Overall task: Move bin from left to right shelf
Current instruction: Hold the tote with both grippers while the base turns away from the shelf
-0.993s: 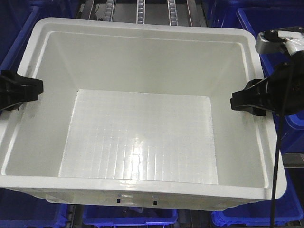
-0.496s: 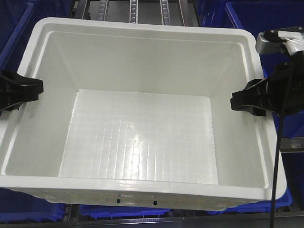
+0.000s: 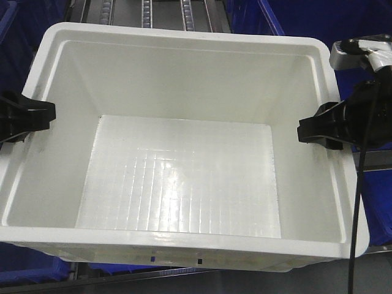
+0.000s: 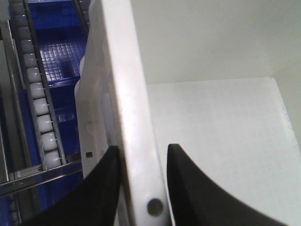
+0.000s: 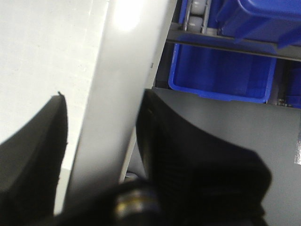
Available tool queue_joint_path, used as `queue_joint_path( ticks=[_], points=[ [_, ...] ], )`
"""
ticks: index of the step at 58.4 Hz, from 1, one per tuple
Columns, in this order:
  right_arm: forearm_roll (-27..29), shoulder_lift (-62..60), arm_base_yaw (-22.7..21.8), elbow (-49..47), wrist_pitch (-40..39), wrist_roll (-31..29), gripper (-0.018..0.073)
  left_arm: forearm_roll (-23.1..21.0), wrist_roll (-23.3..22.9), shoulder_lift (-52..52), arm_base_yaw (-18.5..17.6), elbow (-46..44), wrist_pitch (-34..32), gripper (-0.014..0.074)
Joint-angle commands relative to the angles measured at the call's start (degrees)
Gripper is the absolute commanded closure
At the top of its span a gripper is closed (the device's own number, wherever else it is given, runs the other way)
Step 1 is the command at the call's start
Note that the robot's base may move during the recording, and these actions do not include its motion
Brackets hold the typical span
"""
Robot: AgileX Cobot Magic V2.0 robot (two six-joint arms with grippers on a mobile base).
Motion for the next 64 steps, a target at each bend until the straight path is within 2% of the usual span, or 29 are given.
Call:
queue_joint_path(
  ticks=[1,64],
  points=[
    [6.1,-2.2,0.5,-2.3,-6.1,-2.5,0.0564,-6.6,1.0,-2.0,-0.9,-2.2,-4.7,0.0603],
    [6.1,-2.2,0.5,-2.3,-6.1,-2.5,0.0564,-6.6,1.0,-2.0,-0.9,-2.2,-4.7,0.0603]
  ],
)
